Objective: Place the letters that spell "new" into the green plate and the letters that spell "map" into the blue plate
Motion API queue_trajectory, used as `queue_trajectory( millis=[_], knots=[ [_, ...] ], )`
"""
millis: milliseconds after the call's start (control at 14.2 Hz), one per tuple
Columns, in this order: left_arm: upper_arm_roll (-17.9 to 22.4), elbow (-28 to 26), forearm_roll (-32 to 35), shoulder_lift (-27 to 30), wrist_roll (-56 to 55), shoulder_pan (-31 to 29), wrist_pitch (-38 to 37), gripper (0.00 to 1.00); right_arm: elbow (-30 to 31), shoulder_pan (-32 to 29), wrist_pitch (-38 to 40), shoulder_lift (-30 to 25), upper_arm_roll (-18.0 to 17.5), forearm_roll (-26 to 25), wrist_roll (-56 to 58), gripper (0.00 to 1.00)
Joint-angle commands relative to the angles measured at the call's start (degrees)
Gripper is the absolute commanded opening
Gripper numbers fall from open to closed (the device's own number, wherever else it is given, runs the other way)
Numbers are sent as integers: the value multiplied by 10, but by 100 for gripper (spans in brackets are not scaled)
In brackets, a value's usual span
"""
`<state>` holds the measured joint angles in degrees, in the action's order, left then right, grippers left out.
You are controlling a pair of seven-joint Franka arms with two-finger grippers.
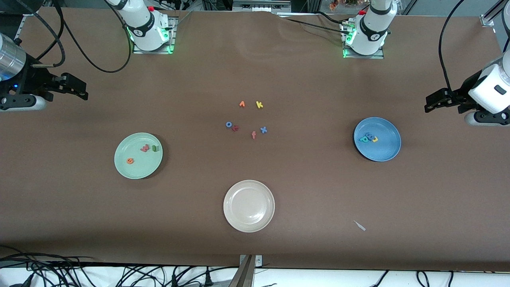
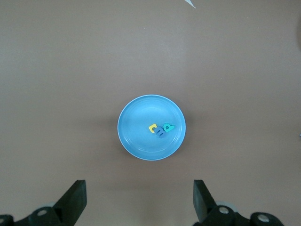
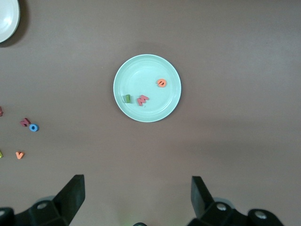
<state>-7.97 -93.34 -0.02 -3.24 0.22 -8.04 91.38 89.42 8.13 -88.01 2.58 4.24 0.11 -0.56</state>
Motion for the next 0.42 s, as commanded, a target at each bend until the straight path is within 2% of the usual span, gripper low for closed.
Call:
queue_trajectory(
  millis=[0,353],
  knots=[
    [1,-3,-17,6,12,0,-5,100,-8,-1,14,-2,-5,-2,-1,100],
    [1,-3,-17,5,11,2,-5,100,-8,-1,14,-2,-5,-4,3,100]
  ],
)
